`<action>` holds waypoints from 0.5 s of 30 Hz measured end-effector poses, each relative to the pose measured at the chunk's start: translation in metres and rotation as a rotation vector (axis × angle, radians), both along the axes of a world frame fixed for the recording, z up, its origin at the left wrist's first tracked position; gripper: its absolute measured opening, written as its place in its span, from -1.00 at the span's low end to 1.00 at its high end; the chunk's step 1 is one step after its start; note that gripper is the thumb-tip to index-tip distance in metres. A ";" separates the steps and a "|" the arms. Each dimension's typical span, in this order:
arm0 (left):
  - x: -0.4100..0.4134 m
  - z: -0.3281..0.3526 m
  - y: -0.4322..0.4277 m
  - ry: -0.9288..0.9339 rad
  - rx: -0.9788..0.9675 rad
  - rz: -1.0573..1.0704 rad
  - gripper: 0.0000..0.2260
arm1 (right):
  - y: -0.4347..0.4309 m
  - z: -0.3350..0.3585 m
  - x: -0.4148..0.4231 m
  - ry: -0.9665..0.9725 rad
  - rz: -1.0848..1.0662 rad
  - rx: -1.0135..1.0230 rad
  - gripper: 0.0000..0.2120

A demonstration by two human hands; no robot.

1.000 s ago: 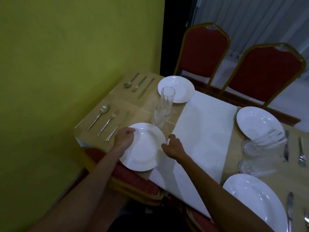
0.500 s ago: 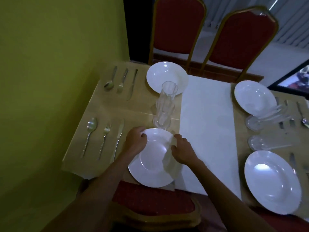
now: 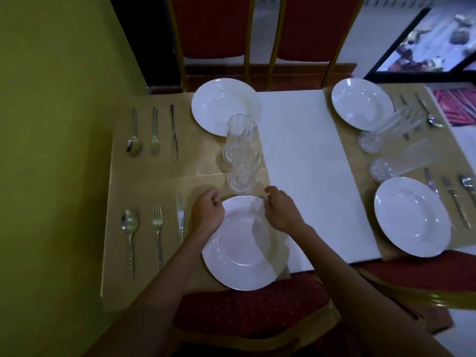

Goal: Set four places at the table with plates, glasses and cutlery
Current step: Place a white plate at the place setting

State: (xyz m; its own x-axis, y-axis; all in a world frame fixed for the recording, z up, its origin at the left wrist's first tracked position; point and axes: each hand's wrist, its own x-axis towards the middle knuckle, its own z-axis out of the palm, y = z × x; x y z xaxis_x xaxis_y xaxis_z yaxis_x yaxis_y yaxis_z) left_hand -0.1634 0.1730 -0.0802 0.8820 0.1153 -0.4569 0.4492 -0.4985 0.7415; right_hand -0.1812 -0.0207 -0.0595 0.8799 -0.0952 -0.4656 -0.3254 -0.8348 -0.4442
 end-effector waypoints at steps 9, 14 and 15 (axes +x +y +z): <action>0.051 0.008 -0.013 -0.064 -0.013 -0.238 -0.61 | 0.013 -0.001 0.060 -0.080 0.053 0.149 -0.68; 0.046 -0.007 -0.012 -0.053 -0.009 -0.240 -0.56 | 0.006 -0.017 0.050 -0.149 0.008 0.170 -0.77; 0.044 -0.008 -0.012 -0.056 -0.031 -0.225 -0.59 | 0.005 -0.020 0.048 -0.157 -0.012 0.181 -0.78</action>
State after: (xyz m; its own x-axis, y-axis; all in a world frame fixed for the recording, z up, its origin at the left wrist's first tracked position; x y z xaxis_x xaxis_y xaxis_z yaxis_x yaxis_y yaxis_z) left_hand -0.1199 0.1609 -0.0878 0.9079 -0.1002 -0.4070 0.2873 -0.5583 0.7783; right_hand -0.1330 -0.0154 -0.0791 0.9423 -0.0335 -0.3332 -0.2497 -0.7333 -0.6324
